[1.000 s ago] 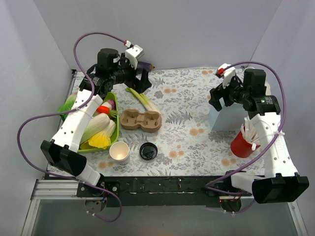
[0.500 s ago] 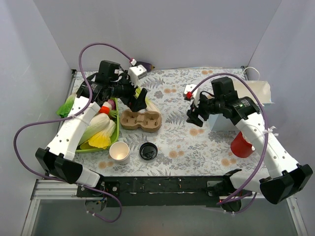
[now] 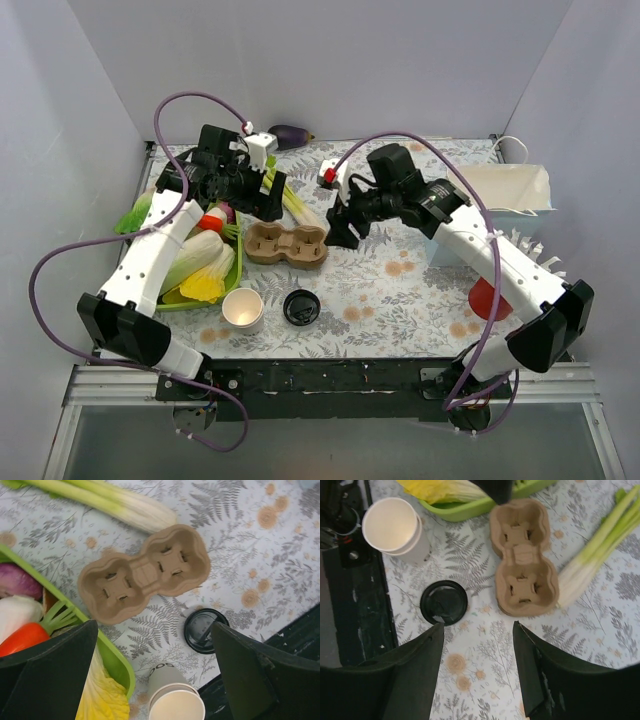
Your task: Pack the takeout coffee
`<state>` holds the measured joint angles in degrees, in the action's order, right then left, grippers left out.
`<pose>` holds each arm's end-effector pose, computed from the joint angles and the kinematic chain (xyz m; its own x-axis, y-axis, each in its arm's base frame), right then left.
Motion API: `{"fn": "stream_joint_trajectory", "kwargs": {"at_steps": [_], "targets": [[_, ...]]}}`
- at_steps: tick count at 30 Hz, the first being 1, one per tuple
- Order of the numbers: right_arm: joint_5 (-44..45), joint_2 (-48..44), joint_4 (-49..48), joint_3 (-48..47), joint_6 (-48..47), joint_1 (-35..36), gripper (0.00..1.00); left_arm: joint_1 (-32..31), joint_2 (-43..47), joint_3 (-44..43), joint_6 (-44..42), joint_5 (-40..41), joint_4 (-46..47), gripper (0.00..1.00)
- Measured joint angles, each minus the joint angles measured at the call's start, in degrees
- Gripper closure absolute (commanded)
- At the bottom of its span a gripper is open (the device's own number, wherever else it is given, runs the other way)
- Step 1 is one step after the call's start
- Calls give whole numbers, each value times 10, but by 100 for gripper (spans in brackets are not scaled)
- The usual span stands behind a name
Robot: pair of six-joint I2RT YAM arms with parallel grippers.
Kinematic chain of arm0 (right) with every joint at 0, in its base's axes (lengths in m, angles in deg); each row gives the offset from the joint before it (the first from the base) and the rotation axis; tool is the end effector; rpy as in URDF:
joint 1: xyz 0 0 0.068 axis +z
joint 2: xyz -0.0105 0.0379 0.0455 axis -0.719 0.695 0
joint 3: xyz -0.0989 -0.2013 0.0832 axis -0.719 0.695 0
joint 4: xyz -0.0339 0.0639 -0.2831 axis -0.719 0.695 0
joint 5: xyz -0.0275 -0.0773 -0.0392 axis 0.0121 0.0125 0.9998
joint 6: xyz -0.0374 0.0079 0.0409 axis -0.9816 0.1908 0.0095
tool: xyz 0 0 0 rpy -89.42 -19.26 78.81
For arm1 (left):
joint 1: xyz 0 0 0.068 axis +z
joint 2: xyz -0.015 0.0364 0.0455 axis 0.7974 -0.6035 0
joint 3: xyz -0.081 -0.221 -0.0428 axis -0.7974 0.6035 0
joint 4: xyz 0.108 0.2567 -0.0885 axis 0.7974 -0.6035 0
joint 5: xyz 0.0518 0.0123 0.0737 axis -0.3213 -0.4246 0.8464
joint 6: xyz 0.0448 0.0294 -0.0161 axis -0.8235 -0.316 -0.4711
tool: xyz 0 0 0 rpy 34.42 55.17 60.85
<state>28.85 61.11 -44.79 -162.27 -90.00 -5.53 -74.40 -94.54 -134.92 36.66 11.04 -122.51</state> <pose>0.2557 0.2418 0.3553 -0.1129 -0.4945 -0.8618 -0.9632 0.2674 -0.0272 0.3024 -0.1311 0.3637 -0.8809 -0.1909 -0.4332 0.0739 0.8484 -0.5242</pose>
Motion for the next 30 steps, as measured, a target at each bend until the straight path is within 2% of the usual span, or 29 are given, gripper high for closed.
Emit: {"fn": "stream_joint_trajectory", "kwargs": {"at_steps": [6, 10, 13, 17, 18, 20, 30], "targets": [[-2, 54, -21, -40, 35, 91, 39, 49, -79, -50, 37, 55, -24, 2], [8, 126, -30, -91, 39, 145, 39, 67, -108, -55, 65, 74, -25, 2], [13, 174, -37, -129, 38, 163, 40, 83, -122, -64, 81, 80, -29, 2], [26, 212, -43, -156, 35, 186, 43, 114, -156, -117, 90, 90, -26, 2], [29, 220, -43, -161, 33, 193, 50, 122, -166, -133, 91, 93, -23, 2], [37, 234, -44, -170, 30, 209, 52, 136, -178, -154, 93, 100, -20, 2], [110, 290, -38, -193, 38, 266, 52, 144, -181, -158, 101, 103, -6, 2]]}}
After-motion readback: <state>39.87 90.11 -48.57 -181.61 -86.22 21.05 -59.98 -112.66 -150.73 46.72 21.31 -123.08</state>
